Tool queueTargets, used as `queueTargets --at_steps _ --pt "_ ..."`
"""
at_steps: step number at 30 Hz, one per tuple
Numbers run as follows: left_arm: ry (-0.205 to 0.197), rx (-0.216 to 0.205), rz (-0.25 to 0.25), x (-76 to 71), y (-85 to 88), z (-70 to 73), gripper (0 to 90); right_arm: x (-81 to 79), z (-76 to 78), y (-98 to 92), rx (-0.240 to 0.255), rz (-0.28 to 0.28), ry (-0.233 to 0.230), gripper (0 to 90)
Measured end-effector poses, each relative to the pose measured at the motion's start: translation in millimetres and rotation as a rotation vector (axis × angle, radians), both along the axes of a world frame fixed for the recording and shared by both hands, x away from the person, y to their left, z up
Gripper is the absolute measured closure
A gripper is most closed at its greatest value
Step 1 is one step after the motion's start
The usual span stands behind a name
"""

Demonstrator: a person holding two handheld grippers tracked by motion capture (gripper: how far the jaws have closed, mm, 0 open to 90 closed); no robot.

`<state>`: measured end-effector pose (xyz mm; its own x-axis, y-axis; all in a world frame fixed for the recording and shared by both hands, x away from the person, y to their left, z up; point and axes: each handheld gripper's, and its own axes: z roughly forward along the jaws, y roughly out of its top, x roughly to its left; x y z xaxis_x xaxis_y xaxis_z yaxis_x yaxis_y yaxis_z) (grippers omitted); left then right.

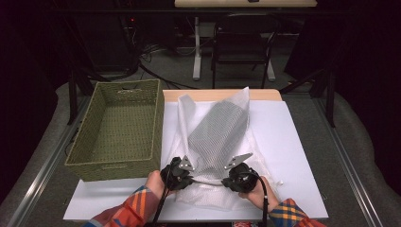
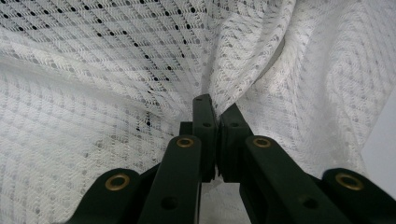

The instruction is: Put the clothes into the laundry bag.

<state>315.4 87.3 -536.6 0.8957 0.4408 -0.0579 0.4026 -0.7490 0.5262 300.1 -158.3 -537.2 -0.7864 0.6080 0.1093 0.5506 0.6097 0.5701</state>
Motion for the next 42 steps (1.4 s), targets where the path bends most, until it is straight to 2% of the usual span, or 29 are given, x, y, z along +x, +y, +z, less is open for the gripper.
queueTargets --at_steps 6,9,14,17,20,24,27,30,32,33,35,40,42 --pt "0.018 -0.022 -0.002 -1.2 3.0 -2.6 79.5 1.9 -5.2 -0.8 -0.015 0.007 0.021 86.1" --pt "0.027 -0.026 -0.008 -1.0 4.5 -2.2 73.0 1.9 -5.2 -1.6 -0.016 0.010 0.021 83.7" --pt "0.039 -0.036 -0.021 -2.4 6.3 2.4 55.3 -0.2 -0.9 -2.0 0.006 0.035 0.023 69.5" --pt "0.026 -0.052 -0.015 -3.9 8.0 8.1 45.7 -2.4 6.2 -2.3 0.035 0.050 0.009 59.1" --pt "-0.003 -0.070 0.009 -7.0 11.8 15.7 34.8 -4.8 14.4 -3.0 0.058 0.060 -0.019 48.6" --pt "-0.048 -0.103 0.046 -11.1 19.1 24.1 27.0 -7.0 24.5 -7.8 0.103 0.059 -0.059 39.0" --pt "-0.075 -0.148 0.039 -15.0 23.2 29.8 23.0 -10.6 31.7 -15.7 0.136 0.059 -0.112 33.7" --pt "-0.102 -0.190 0.035 -18.2 25.4 36.6 17.6 -12.6 40.0 -24.0 0.168 0.036 -0.165 28.0" --pt "-0.130 -0.211 0.043 -20.1 26.3 41.6 15.8 -13.9 45.8 -28.2 0.179 0.021 -0.206 24.9" --pt "-0.128 -0.229 0.038 -21.1 26.8 43.9 15.4 -14.1 48.3 -30.1 0.183 0.014 -0.215 23.1" --pt "-0.152 -0.227 0.040 -23.5 26.7 48.3 14.7 -15.1 52.2 -33.7 0.194 -0.003 -0.234 20.6" --pt "-0.213 -0.262 0.056 -30.9 32.1 60.9 10.9 -19.8 60.4 -40.3 0.205 -0.030 -0.279 14.4" --pt "-0.251 -0.264 0.066 -33.6 37.0 66.0 9.8 -22.8 63.7 -42.4 0.210 -0.036 -0.296 12.4"
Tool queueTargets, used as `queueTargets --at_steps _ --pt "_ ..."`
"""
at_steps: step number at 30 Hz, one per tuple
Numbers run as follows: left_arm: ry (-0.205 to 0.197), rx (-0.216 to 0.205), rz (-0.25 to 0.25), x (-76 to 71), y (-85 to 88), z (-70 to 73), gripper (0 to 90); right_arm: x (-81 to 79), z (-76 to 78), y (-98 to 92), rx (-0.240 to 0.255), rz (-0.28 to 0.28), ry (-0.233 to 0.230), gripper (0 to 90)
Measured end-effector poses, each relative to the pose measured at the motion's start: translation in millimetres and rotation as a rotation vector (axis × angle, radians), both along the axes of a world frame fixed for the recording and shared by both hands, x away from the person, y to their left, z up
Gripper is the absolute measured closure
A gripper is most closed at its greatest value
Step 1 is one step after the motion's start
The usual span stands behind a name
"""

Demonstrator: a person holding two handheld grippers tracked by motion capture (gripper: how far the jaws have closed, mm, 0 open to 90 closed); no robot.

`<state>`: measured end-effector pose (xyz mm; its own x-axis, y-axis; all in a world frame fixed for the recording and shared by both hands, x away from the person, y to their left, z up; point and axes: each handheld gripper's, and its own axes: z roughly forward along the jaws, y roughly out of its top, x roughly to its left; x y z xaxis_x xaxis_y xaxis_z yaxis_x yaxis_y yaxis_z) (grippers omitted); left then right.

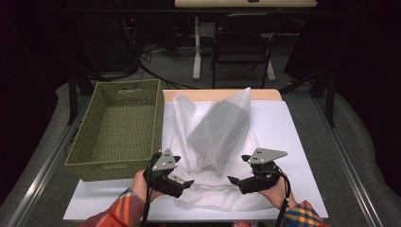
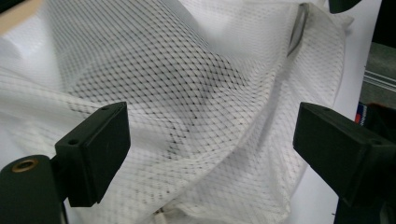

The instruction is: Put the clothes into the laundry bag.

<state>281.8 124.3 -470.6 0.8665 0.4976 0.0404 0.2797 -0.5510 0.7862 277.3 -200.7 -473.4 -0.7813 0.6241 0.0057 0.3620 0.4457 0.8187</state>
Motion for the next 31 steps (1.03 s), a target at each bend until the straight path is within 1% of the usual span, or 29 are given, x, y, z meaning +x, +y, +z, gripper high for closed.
queueTargets --at_steps 1,5,6,8,9,11,13,15,16,18,19,20,21,22,25,28,29,31 --pt "-0.005 -0.013 0.010 -1.2 2.7 1.8 9.0 -1.6 1.9 -1.2 -0.001 -0.002 -0.012 11.9" --pt "-0.045 -0.030 0.062 -4.1 16.2 7.7 6.9 -6.1 9.2 -8.3 0.013 -0.006 -0.036 9.4" --pt "-0.044 -0.035 0.068 -4.8 19.8 8.7 6.5 -7.4 10.7 -10.6 0.015 -0.012 -0.045 8.6" --pt "-0.060 -0.044 0.085 -6.5 26.7 10.6 6.0 -10.0 13.4 -15.2 0.019 -0.026 -0.062 7.1" --pt "-0.058 -0.053 0.092 -7.6 30.1 12.0 5.4 -11.3 14.4 -17.5 0.022 -0.034 -0.068 6.4" --pt "-0.068 -0.056 0.104 -10.7 37.5 15.6 5.0 -13.8 16.5 -22.1 0.026 -0.055 -0.074 5.5" --pt "-0.078 -0.079 0.122 -14.4 46.8 17.9 4.7 -17.8 18.0 -26.9 0.030 -0.075 -0.083 4.9" --pt "-0.089 -0.089 0.143 -18.5 55.9 18.3 4.3 -23.1 17.9 -32.0 0.028 -0.092 -0.102 4.5" --pt "-0.087 -0.090 0.150 -20.3 59.5 17.6 4.1 -25.4 17.8 -34.6 0.029 -0.099 -0.112 4.4" --pt "-0.093 -0.076 0.170 -23.9 66.0 15.5 3.6 -28.6 17.6 -39.5 0.028 -0.116 -0.116 3.9" --pt "-0.088 -0.072 0.171 -25.4 69.3 14.9 3.0 -29.5 17.4 -41.6 0.024 -0.121 -0.119 3.5" --pt "-0.093 -0.067 0.177 -27.1 72.3 14.2 3.0 -30.4 17.8 -43.8 0.018 -0.119 -0.118 2.6" --pt "-0.105 -0.063 0.179 -28.7 75.4 13.4 3.1 -31.8 18.1 -46.0 0.017 -0.123 -0.127 2.1" --pt "-0.110 -0.061 0.187 -30.3 78.4 12.7 3.4 -33.3 18.3 -48.4 0.020 -0.133 -0.143 2.0" --pt "-0.114 -0.065 0.210 -33.5 87.3 10.2 3.0 -36.3 16.2 -56.1 0.046 -0.147 -0.162 0.0" --pt "-0.117 -0.068 0.239 -36.8 95.2 7.9 2.3 -40.0 12.0 -60.7 0.058 -0.148 -0.176 0.0" --pt "-0.117 -0.065 0.244 -38.0 98.3 6.6 2.5 -41.0 10.0 -61.6 0.064 -0.144 -0.176 0.0" --pt "-0.111 -0.064 0.243 -40.7 103.4 2.8 2.6 -41.6 6.3 -62.6 0.059 -0.138 -0.171 0.0"
